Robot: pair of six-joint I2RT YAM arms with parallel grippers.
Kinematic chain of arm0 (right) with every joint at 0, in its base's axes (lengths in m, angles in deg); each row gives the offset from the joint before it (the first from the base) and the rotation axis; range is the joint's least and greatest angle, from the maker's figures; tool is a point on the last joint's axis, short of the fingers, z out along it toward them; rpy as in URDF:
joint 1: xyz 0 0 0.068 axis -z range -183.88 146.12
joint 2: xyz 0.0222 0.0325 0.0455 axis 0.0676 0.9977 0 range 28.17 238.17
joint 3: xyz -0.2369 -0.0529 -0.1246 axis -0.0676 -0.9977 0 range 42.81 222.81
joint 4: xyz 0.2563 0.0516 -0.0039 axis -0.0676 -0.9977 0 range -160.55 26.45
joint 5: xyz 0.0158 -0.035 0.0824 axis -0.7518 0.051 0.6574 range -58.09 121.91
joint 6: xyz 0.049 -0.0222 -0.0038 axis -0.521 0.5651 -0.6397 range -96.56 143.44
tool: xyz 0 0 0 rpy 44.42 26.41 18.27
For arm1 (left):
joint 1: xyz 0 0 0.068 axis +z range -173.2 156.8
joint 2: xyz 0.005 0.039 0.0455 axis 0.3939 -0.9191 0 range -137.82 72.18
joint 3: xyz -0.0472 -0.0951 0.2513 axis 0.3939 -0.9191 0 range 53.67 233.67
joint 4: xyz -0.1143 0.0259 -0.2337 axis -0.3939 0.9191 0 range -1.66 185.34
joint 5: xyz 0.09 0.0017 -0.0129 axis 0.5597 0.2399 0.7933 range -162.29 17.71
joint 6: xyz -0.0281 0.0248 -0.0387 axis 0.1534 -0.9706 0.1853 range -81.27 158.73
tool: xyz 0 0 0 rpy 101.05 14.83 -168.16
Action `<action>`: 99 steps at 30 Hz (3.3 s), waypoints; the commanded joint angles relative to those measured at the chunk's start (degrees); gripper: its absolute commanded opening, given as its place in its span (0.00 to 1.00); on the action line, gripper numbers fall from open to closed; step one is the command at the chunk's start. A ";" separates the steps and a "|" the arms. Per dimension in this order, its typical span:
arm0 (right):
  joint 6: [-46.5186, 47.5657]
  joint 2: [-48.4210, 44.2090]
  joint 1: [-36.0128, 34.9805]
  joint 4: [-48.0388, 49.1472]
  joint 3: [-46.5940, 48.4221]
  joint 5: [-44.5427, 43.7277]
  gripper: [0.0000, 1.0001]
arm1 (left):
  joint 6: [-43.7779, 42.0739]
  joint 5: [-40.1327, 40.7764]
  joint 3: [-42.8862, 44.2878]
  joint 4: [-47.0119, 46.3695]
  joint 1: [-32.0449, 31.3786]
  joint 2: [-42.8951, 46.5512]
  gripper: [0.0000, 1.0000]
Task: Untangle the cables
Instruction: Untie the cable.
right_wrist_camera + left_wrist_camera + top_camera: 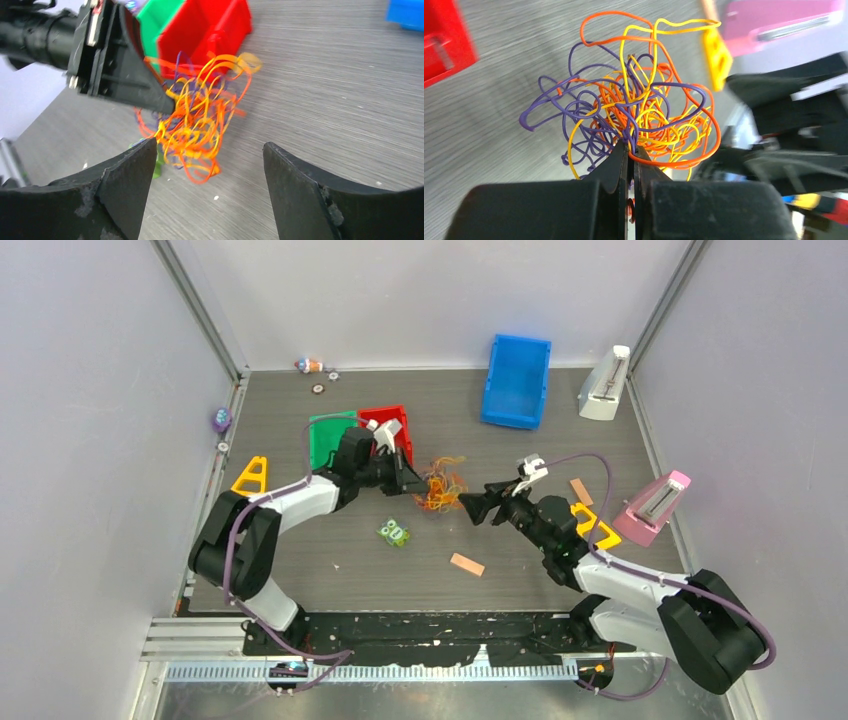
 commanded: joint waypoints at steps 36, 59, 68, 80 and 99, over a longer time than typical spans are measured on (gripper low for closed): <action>-1.79 -4.10 1.21 -7.57 1.46 -15.93 0.06 | 21.34 4.53 -19.48 -21.43 5.14 18.99 0.00; -3.79 -7.29 1.94 -15.76 3.16 -27.14 0.06 | 2.68 49.92 -24.24 13.63 6.70 56.84 0.00; 1.71 -1.59 1.94 -6.80 3.89 -5.68 0.13 | -9.82 28.02 -16.78 14.03 5.57 48.50 0.55; 1.59 -0.17 1.94 -8.71 4.90 -7.23 0.82 | -22.64 28.29 -1.22 19.77 -7.13 29.40 0.81; 0.13 10.12 2.27 -15.00 11.64 -3.45 0.78 | -20.95 24.30 18.40 27.03 -15.36 -7.08 0.72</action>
